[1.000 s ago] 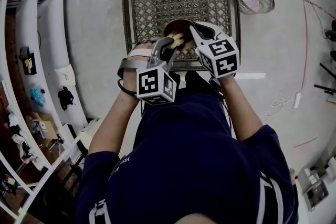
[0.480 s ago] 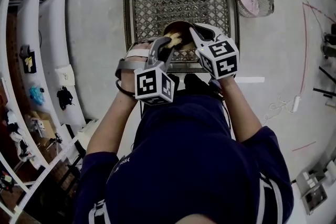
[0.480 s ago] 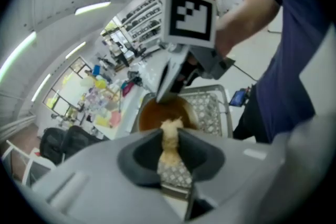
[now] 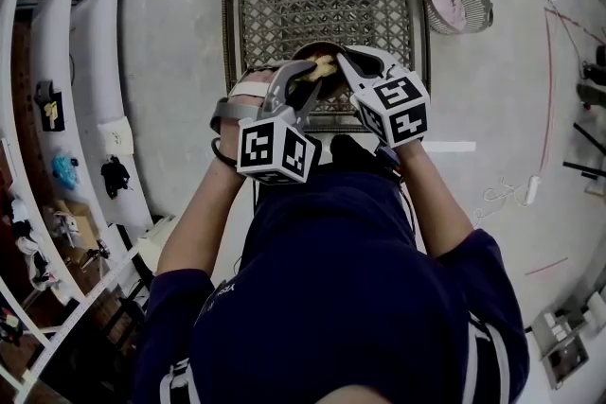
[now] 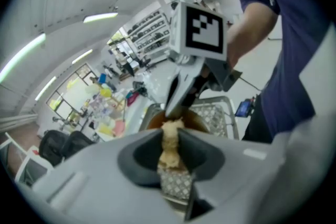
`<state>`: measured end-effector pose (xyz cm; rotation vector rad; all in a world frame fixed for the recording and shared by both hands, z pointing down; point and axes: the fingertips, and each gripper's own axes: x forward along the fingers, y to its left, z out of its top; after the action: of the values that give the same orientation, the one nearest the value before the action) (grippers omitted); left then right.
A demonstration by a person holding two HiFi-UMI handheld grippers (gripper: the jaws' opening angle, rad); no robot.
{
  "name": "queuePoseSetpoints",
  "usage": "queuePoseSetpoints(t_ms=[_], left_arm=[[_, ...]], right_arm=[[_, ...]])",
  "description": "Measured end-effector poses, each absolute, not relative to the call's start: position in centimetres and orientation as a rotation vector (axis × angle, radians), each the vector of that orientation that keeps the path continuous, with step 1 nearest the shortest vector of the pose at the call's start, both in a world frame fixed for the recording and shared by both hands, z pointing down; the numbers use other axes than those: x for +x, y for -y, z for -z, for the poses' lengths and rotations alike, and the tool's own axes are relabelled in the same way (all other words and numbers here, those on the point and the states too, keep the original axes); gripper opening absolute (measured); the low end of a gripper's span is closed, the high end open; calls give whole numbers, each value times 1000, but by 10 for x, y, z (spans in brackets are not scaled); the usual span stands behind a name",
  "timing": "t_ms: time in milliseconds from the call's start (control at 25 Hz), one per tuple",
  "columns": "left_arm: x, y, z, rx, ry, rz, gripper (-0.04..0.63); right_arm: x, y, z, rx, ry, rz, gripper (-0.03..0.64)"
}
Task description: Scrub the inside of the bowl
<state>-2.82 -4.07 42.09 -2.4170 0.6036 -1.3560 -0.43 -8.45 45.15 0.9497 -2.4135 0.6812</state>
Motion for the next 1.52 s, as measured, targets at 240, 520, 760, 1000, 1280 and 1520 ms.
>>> queuePoseSetpoints(t_ms=[240, 520, 760, 1000, 1280, 1520], left_arm=[[-46, 25, -430, -2375, -574, 1455, 77], [-19, 4, -423, -2767, -587, 1294, 75], [-20, 22, -417, -2916, -732, 1201, 75], [-46, 18, -432, -2505, -631, 1473, 77], [-7, 9, -428, -2773, -640, 1312, 75], [-41, 21, -433, -2581, -638, 1460, 75]], right_arm=[[2, 91, -452, 971, 2401, -651, 15], [7, 97, -447, 1042, 2411, -685, 15], [9, 102, -443, 1036, 2436, -692, 15], [7, 97, -449, 1011, 2424, -675, 16], [-3, 91, -447, 971, 2442, -685, 15], [8, 95, -450, 993, 2427, -696, 15]])
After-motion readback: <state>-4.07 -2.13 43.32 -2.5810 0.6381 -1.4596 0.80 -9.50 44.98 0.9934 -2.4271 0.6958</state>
